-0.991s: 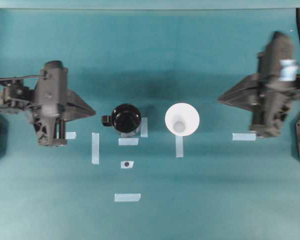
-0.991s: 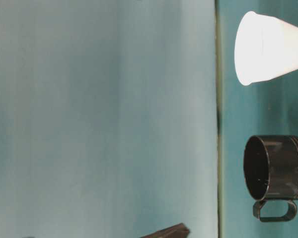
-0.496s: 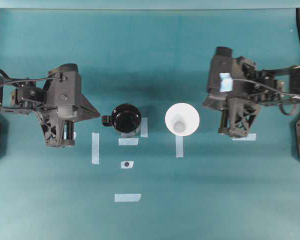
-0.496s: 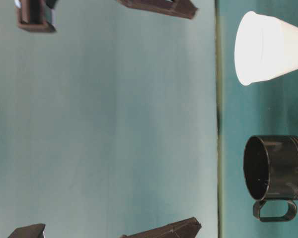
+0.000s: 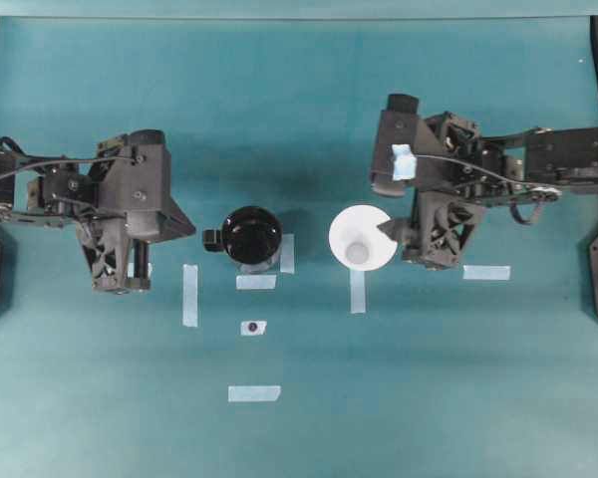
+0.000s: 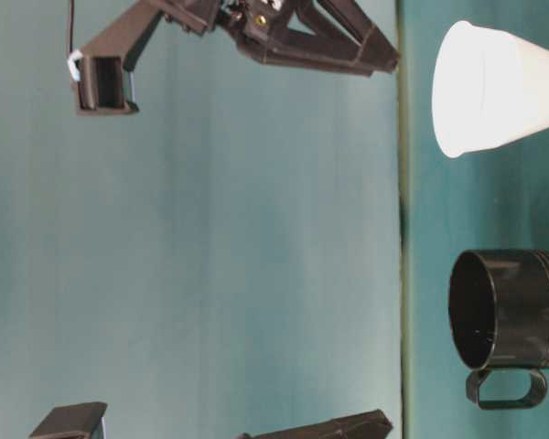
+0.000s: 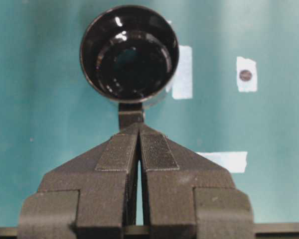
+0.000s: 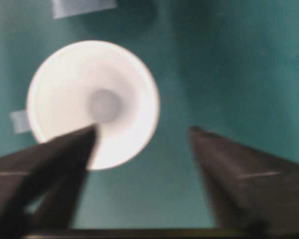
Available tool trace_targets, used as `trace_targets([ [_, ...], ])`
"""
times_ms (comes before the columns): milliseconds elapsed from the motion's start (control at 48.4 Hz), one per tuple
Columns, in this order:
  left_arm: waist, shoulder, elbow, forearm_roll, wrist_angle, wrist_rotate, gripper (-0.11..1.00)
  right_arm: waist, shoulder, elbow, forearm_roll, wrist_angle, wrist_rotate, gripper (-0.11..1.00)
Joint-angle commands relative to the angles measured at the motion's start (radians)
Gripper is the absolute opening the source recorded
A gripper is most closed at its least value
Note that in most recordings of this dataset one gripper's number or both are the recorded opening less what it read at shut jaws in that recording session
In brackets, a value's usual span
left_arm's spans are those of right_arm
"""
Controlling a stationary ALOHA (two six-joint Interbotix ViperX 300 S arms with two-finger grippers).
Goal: Holding the cup holder with the left arm, the right arm places the cup into the cup holder.
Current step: 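Grasp the cup holder rim with the left gripper, cup rim with the right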
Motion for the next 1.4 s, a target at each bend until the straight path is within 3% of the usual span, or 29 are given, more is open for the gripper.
trace_targets([
  [0, 0.003, -0.003, -0.020, 0.002, -0.003, -0.005, 0.15, -0.003, 0.006, -0.025, -0.006, 0.000, 0.002, 0.95],
  [227, 0.003, 0.058, -0.020, 0.002, -0.003, -0.011, 0.79, -0.015, 0.032, -0.046, -0.009, 0.000, 0.002, 0.97],
  [330, 0.003, 0.098, -0.029, 0.002, -0.009, 0.002, 0.97, -0.032, 0.049, -0.057, -0.012, 0.000, 0.000, 0.97],
  [558, 0.006, 0.172, -0.046, 0.002, -0.015, 0.009, 0.98, -0.044, 0.095, -0.080, -0.032, 0.000, -0.002, 0.97],
  [1384, 0.052, 0.333, -0.127, 0.002, -0.018, 0.002, 0.98, -0.044, 0.173, -0.094, -0.032, 0.003, -0.003, 0.97],
])
